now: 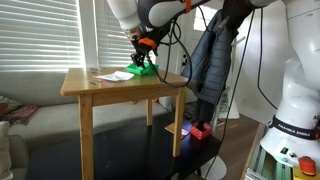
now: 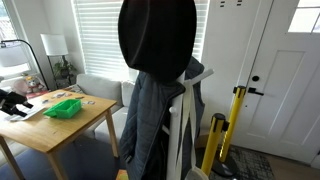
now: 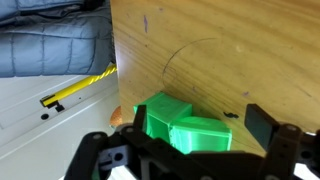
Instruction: Close the green container
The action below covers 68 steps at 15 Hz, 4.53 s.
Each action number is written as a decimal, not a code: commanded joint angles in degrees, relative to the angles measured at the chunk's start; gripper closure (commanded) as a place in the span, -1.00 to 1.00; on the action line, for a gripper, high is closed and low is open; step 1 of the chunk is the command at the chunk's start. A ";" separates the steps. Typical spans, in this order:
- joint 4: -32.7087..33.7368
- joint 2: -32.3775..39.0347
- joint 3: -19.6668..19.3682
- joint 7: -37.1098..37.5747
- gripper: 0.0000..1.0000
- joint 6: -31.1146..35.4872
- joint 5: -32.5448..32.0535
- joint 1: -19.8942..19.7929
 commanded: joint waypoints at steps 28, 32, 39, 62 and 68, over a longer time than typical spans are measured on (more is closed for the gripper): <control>27.26 23.48 -12.63 3.04 -1.00 -9.64 -11.99 9.37; 28.68 23.72 -13.06 2.69 -1.00 -10.91 -12.38 9.85; 29.43 23.33 -13.19 3.13 -1.00 -11.23 -13.41 9.66; 30.23 25.82 -12.56 -3.50 -1.00 -11.23 -11.10 8.40; 30.33 26.27 -13.37 -4.08 -1.00 -11.21 -12.40 8.40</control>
